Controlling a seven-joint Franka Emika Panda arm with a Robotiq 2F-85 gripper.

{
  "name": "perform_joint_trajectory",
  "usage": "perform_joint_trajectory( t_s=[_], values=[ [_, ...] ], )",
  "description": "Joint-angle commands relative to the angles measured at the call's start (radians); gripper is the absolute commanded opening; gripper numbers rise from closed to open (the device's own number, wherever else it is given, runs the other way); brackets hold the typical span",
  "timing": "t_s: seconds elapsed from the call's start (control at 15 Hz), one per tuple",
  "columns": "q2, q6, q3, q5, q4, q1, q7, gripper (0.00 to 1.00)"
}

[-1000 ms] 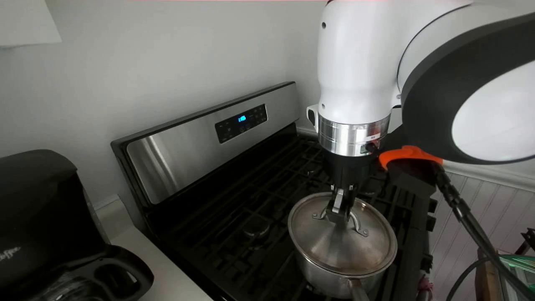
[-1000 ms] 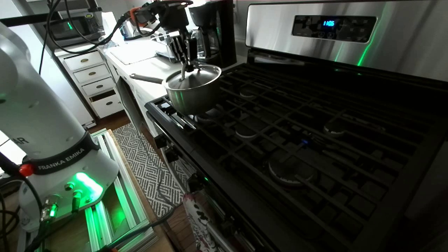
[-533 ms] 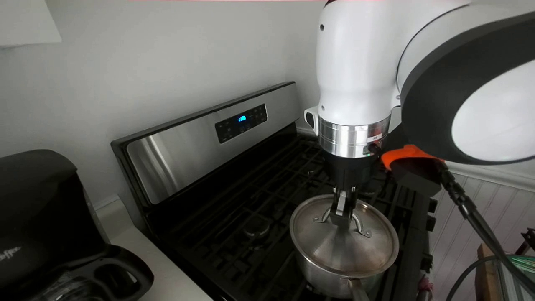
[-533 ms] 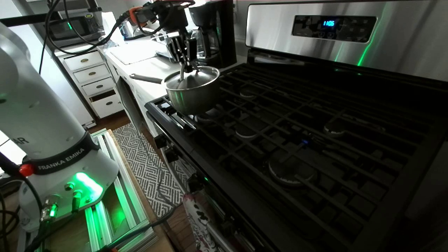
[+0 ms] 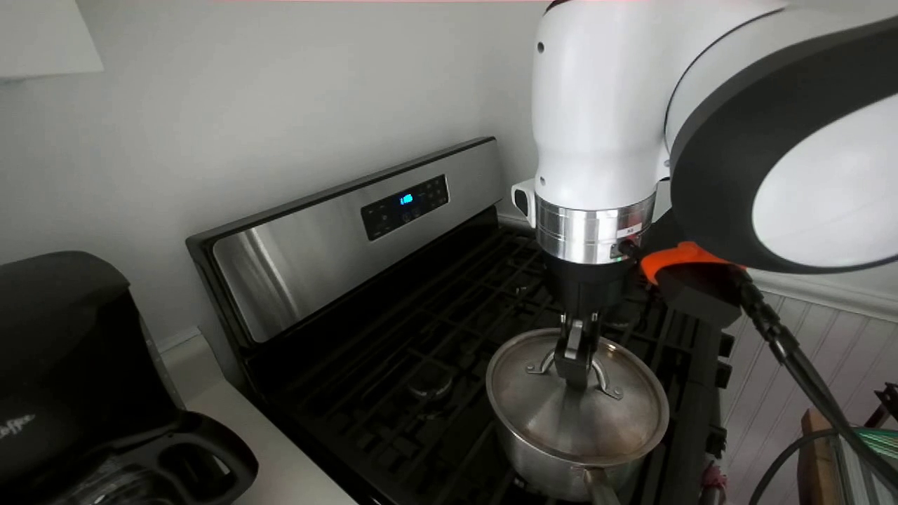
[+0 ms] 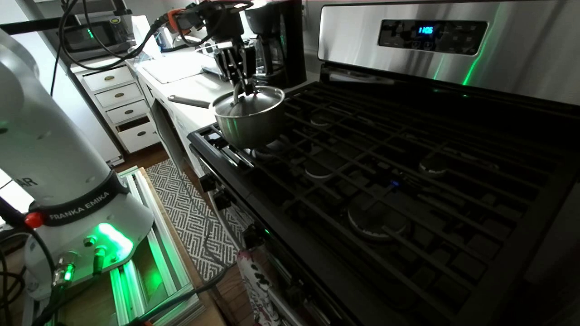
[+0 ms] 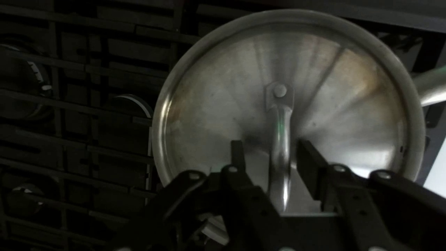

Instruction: Move the pot to the left, then put the lid on the pot

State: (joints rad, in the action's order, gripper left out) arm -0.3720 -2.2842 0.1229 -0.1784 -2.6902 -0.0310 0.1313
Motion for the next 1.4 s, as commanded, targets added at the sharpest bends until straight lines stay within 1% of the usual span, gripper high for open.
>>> perform_joint_trajectory(
  t_s=[0.0, 0.07, 0.2, 0.27, 0.67, 0.87, 1.13, 1.2, 1.33],
  values=[
    [-0.036, 0.040, -0.025, 0.024, 0.017, -0.009, -0.039, 0.75],
    [-0.054, 0.052, -0.027, 0.015, 0.022, -0.004, -0.039, 0.83],
    [-0.086, 0.081, -0.043, 0.027, 0.037, -0.009, -0.069, 0.95],
    [-0.110, 0.104, -0.056, 0.041, 0.049, -0.014, -0.098, 0.99],
    [-0.240, 0.218, -0.154, 0.149, 0.126, -0.042, -0.301, 1.00],
    [-0.284, 0.307, -0.199, 0.193, 0.169, -0.057, -0.396, 1.00],
    [-0.320, 0.412, -0.225, 0.225, 0.214, -0.057, -0.441, 1.00],
    [-0.295, 0.358, -0.199, 0.193, 0.196, -0.037, -0.406, 1.00],
    [-0.307, 0.386, -0.205, 0.199, 0.208, -0.037, -0.418, 1.00]
  ],
)
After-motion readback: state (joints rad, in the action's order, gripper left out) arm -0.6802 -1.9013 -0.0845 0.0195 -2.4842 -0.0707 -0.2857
